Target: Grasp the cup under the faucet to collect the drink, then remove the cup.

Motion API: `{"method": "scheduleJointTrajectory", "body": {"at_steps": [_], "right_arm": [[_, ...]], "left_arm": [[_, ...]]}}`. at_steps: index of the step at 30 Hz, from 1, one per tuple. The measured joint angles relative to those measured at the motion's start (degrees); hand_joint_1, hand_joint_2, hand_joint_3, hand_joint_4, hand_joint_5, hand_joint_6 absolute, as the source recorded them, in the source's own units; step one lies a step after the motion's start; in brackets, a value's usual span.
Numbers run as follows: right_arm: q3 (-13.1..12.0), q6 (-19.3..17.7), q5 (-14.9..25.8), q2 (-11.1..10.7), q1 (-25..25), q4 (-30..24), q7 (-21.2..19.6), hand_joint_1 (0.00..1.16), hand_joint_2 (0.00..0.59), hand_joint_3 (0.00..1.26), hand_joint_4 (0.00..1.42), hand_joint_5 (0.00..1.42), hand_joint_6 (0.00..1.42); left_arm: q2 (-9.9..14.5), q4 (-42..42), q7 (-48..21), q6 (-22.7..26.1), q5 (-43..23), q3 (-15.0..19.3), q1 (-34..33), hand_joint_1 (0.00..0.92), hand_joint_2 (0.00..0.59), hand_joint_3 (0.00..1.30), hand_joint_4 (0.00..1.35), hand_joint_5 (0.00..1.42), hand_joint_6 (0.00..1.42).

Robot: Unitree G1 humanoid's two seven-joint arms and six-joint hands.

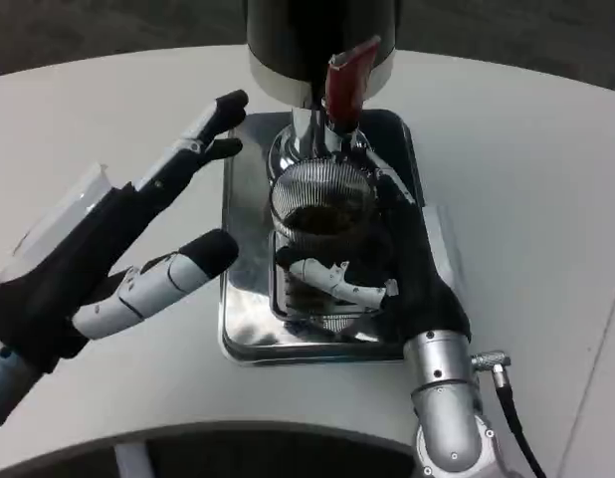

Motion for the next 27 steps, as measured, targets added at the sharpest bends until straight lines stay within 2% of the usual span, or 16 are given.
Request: {"method": "scheduleJointTrajectory", "body": {"at_steps": [3,7,14,21,27], "right_arm": [[-0.21,-0.85,-0.08,0.67,0.10,0.54,-2.21,1.07,0.171,0.47,0.71,0.85,1.12],[-0.57,-1.32,-0.13,0.98,0.53,0.54,-4.30,1.08,0.149,0.54,0.76,0.90,1.21],[-0.78,-1.53,-0.44,1.47,0.98,0.23,-7.38,1.12,0.088,0.62,0.83,0.96,1.29],[-0.53,-1.36,-2.29,1.50,3.17,-2.47,-8.73,1.12,0.078,0.64,0.84,0.98,1.32],[0.38,0.30,-3.78,1.61,6.24,-7.99,-8.35,1.12,0.078,0.65,0.86,0.98,1.33]], "left_arm": [[0.00,-0.41,-0.27,0.42,0.00,0.00,0.48,0.000,0.163,0.00,0.00,0.08,0.04],[0.00,-0.44,-0.30,0.77,-0.01,0.02,0.49,0.000,0.163,0.00,0.00,0.08,0.04],[0.00,-0.49,-0.43,1.24,0.00,0.01,0.49,0.000,0.164,0.00,0.00,0.08,0.03],[0.00,-0.96,-0.76,1.31,0.00,0.01,0.64,0.000,0.164,0.00,0.00,0.08,0.03],[-0.01,-1.37,-0.78,1.35,0.00,0.01,0.85,0.000,0.165,0.00,0.00,0.08,0.03]]}}
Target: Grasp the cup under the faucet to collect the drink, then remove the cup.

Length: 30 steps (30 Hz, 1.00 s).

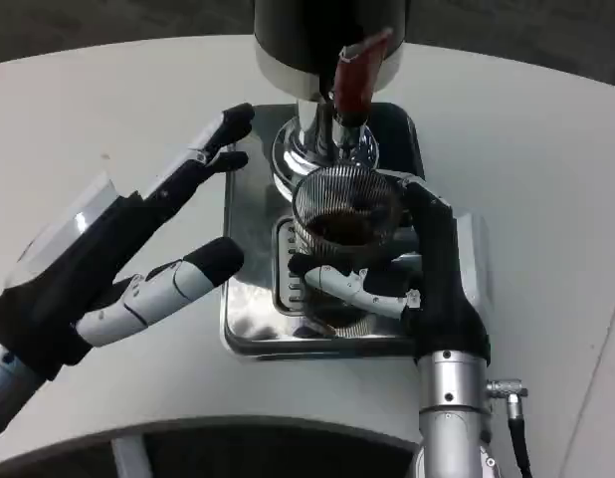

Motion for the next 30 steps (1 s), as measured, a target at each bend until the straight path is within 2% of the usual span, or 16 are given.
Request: {"method": "scheduleJointTrajectory", "body": {"at_steps": [10,18,22,25,30], "right_arm": [[2.14,1.63,-1.99,-0.28,5.32,-8.29,3.28,1.12,0.078,0.65,0.86,0.98,1.34],[3.64,2.92,-3.33,-1.20,10.29,-14.07,6.39,1.12,0.078,0.65,0.87,0.98,1.34],[3.96,3.53,-3.51,-1.70,12.86,-16.79,7.71,1.12,0.078,0.65,0.87,0.98,1.35],[4.06,4.20,-3.54,-1.85,15.17,-20.58,8.93,1.12,0.078,0.65,0.87,0.98,1.35],[4.18,4.85,-4.00,-2.42,18.48,-26.10,10.69,1.12,0.078,0.65,0.87,0.98,1.35]], "left_arm": [[-0.01,-1.82,0.01,0.20,0.06,0.50,2.37,0.000,0.165,0.00,0.00,0.07,0.02],[0.00,-4.44,0.87,1.09,0.82,4.02,6.53,0.000,0.157,0.00,0.00,0.00,0.00],[0.78,-7.22,1.70,2.20,6.73,5.81,9.37,0.000,0.141,0.00,0.00,0.00,0.00],[2.10,-10.68,2.27,3.73,14.56,7.21,12.72,0.000,0.122,0.00,0.00,0.00,0.00],[2.31,-15.64,3.14,7.59,26.27,7.31,17.02,0.000,0.099,0.00,0.00,0.00,0.00]]}}
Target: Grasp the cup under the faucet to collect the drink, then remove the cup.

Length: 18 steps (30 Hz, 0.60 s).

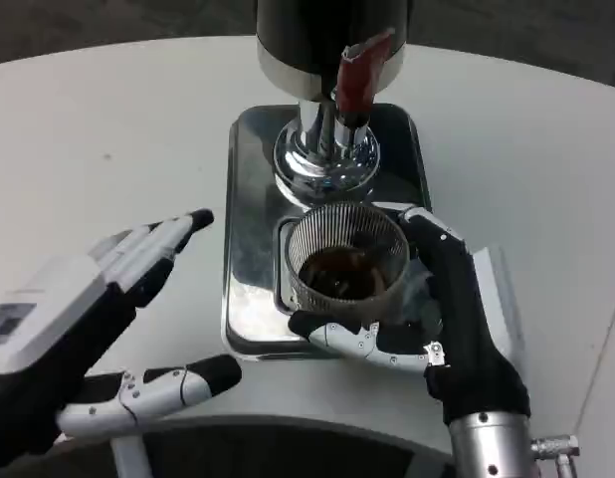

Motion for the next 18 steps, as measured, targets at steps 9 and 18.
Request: {"method": "scheduleJointTrajectory", "body": {"at_steps": [9,18], "right_arm": [[1.27,1.94,0.89,-0.67,5.92,-8.84,6.16,1.13,0.079,0.66,0.88,0.98,1.35],[2.85,5.17,2.87,-1.31,11.13,-20.39,13.80,1.12,0.078,0.66,0.88,0.98,1.33]], "left_arm": [[-1.20,-5.84,0.87,5.34,12.91,-2.69,3.80,0.000,0.076,0.00,0.00,0.00,0.00],[-4.95,-6.56,10.08,-0.71,14.60,-2.91,8.16,0.000,0.072,0.00,0.00,0.00,0.00]]}}
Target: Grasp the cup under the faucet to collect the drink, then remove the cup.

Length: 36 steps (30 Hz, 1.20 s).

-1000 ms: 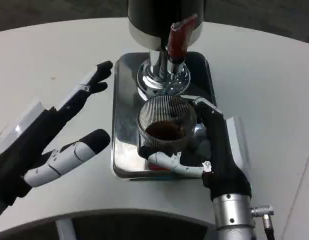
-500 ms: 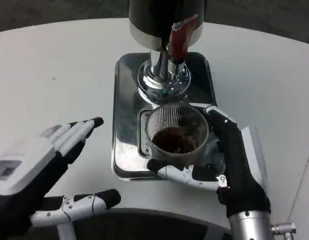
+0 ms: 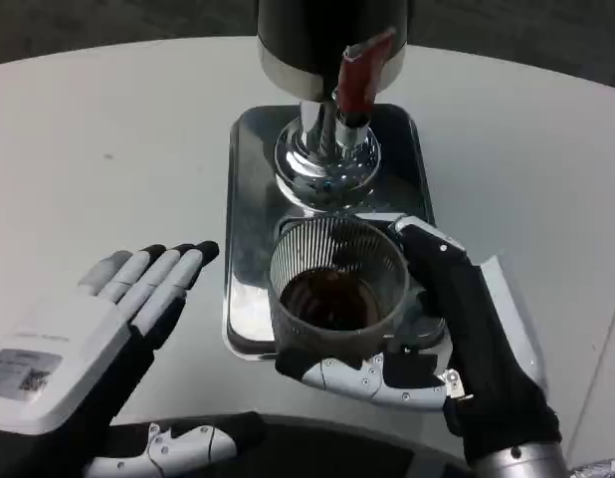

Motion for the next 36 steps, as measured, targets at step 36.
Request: {"method": "scheduleJointTrajectory", "body": {"at_steps": [36], "right_arm": [[1.27,1.67,1.46,-4.39,14.17,-17.07,8.29,1.12,0.094,0.66,0.88,0.98,1.33]], "left_arm": [[1.10,-7.35,-4.57,0.74,4.84,-5.05,3.66,0.000,0.038,0.00,0.00,0.00,0.00]]}}
